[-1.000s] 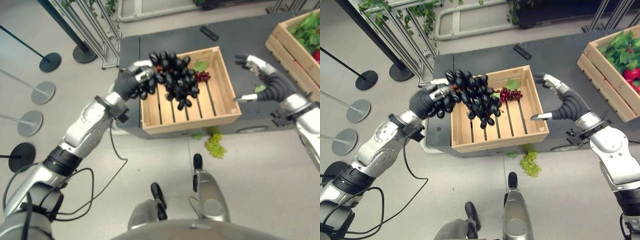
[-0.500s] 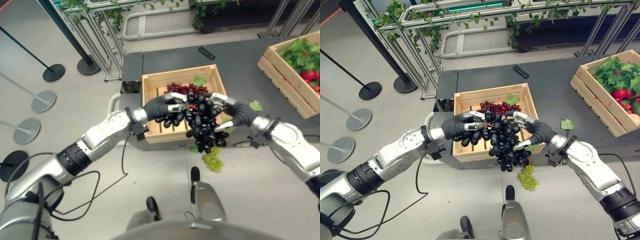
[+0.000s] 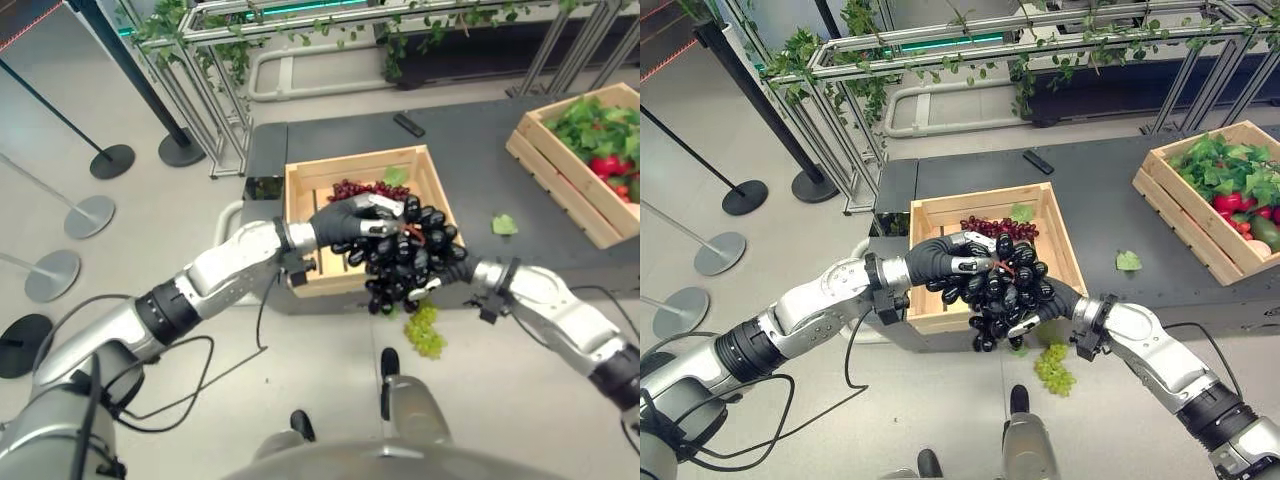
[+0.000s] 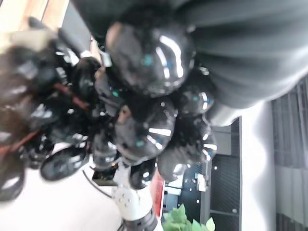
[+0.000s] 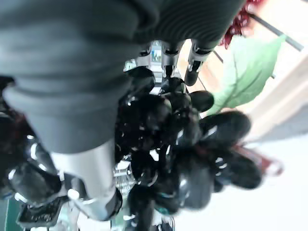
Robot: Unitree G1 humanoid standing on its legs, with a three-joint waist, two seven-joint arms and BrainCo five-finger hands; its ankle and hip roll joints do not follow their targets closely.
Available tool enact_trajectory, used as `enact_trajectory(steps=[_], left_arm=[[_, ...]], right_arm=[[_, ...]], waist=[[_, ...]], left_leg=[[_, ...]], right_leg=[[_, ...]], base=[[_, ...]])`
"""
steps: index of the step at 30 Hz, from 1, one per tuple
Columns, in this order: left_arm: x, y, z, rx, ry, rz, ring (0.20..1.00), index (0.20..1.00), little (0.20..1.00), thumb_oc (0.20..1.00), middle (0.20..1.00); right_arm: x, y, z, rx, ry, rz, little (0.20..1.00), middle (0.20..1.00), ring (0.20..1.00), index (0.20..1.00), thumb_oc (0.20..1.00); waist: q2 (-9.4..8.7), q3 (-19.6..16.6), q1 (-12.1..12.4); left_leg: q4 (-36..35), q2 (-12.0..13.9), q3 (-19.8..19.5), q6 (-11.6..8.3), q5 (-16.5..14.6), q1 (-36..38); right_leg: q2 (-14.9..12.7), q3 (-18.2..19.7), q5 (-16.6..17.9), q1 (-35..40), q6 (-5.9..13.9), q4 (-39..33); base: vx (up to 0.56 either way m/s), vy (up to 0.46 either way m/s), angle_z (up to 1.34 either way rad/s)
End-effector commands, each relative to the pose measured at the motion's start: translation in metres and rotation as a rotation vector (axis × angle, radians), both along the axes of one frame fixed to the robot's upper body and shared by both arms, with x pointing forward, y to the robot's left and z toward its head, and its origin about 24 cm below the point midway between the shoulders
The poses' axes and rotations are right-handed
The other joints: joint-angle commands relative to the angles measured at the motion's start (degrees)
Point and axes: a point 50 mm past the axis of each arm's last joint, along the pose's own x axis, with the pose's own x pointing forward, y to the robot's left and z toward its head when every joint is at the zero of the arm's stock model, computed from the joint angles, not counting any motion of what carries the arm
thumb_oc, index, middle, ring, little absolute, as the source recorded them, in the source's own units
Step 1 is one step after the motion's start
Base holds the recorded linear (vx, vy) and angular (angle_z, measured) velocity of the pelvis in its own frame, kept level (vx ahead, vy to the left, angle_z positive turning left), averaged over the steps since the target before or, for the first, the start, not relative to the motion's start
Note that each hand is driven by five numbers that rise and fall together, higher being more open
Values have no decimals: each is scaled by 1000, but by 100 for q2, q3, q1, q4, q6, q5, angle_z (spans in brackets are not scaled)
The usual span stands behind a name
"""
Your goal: Pick up the fruits from the basket on one side to the basket on the other side
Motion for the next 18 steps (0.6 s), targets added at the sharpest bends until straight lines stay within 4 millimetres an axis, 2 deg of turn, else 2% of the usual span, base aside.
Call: enact_trajectory(steps=[1,3,9,18], left_arm=[[-15,-26,40,-120,-132,-167,200,200,200,200,200],[-14,-27,39,-130,-127,-166,200,200,200,200,200],[-13,-26,35,-161,-109,-151,200,200,200,200,200],[-7,-19,32,-240,-83,-75,200,200,200,200,200]], right_arm=[[-4,28,22,141,8,161,1000,1000,1000,1000,1000],[-7,30,15,190,91,168,1000,1000,1000,1000,1000],[-13,35,2,309,191,149,1000,1000,1000,1000,1000],[-15,39,-5,566,216,46,1000,1000,1000,1000,1000]], waist=[[-194,-84,-1],[-205,-97,19],[-213,-131,21],[-211,-178,8]], left_leg=[[256,21,-38,12,124,-210],[251,29,-41,2,134,-211],[259,33,-42,9,114,-201],[216,14,-38,31,99,-178]], right_leg=[[-110,8,-381,571,737,-30],[-107,-9,-367,599,738,-57],[-105,-13,-372,623,746,-60],[-116,-13,-376,631,769,-61]], base=[[0,0,0],[0,0,0],[0,0,0],[0,0,0]])
